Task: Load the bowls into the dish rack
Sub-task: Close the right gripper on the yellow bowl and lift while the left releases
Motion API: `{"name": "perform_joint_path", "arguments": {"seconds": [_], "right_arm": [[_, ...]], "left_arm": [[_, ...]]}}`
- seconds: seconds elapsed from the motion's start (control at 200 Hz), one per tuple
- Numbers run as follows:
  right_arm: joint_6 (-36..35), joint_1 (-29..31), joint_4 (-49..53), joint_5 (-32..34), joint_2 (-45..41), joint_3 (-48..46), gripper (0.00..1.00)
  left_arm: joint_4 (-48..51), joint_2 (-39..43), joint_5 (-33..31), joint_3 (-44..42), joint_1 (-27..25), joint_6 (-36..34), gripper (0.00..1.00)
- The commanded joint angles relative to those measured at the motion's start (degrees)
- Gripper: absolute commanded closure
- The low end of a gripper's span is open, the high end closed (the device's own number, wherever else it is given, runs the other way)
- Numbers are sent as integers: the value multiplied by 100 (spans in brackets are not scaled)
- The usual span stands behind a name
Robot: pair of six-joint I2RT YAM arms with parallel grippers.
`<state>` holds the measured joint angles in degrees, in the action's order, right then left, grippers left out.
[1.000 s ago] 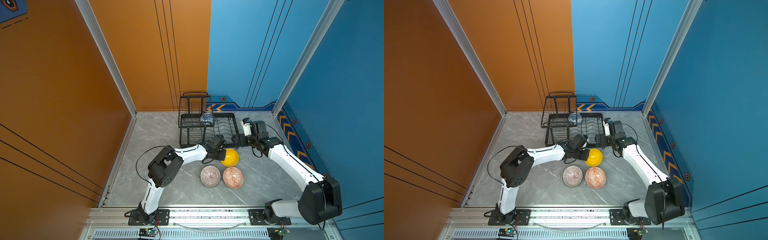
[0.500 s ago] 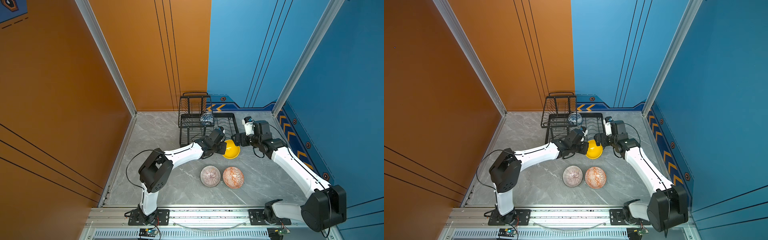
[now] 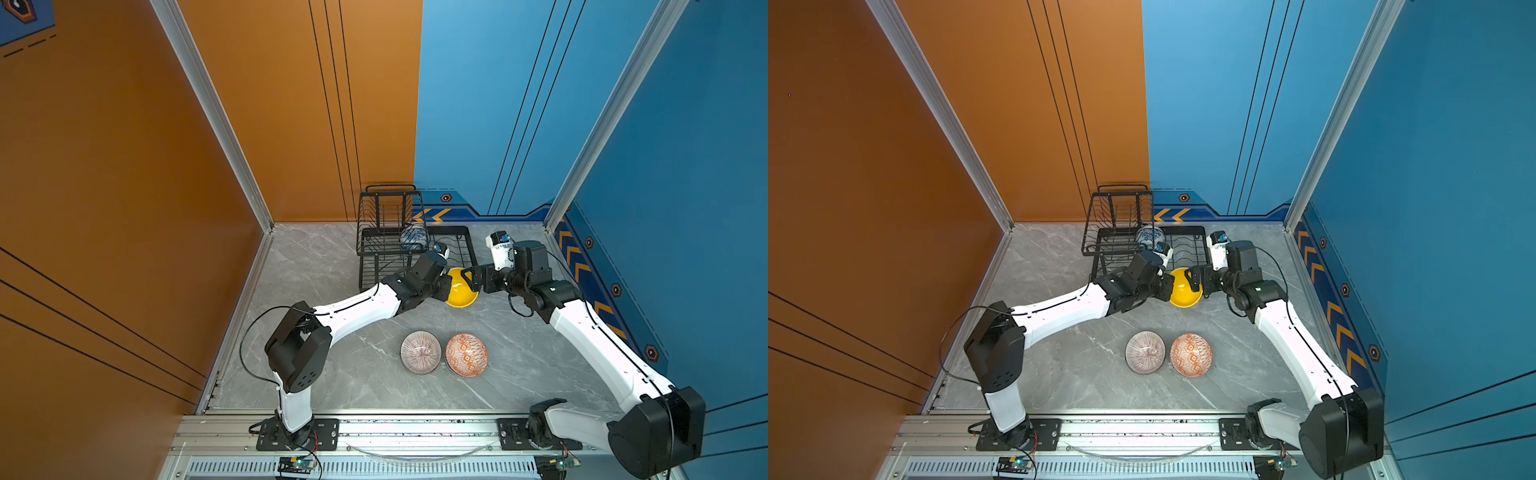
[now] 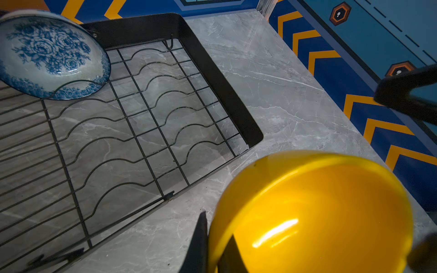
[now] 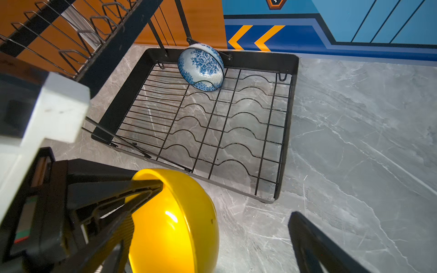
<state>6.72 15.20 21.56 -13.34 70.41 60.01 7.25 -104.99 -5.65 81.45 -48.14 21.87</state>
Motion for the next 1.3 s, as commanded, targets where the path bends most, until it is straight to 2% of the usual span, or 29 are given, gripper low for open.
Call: {"name": "perform_joint_path", "arguments": {"seconds": [0.0,0.441,0.636,0.741,0.851,1.046,1.292], "right_arm": [[146,36,191,-100,-121,-7,0],[207,62,217,-83,13,-77,10],[261,46,221,-116,93,-77,23],[276,45,217,-124,160,-60,26],[294,36,226,-138,234,-24,32],[310,18,278,-146,365,90,59],[295,3,292,-41,350,132,79]], "left_arm": [[-244,320,-195,239,-35,-203,100],[-437,321,44,360,-48,-177,100],[-518,334,44,389,-86,-195,100],[-535,348,13,457,-89,-278,100],[-538,348,-15,511,-95,-348,100],[-539,339,19,482,-121,-411,100],[-587,348,103,302,-160,-385,100]]}}
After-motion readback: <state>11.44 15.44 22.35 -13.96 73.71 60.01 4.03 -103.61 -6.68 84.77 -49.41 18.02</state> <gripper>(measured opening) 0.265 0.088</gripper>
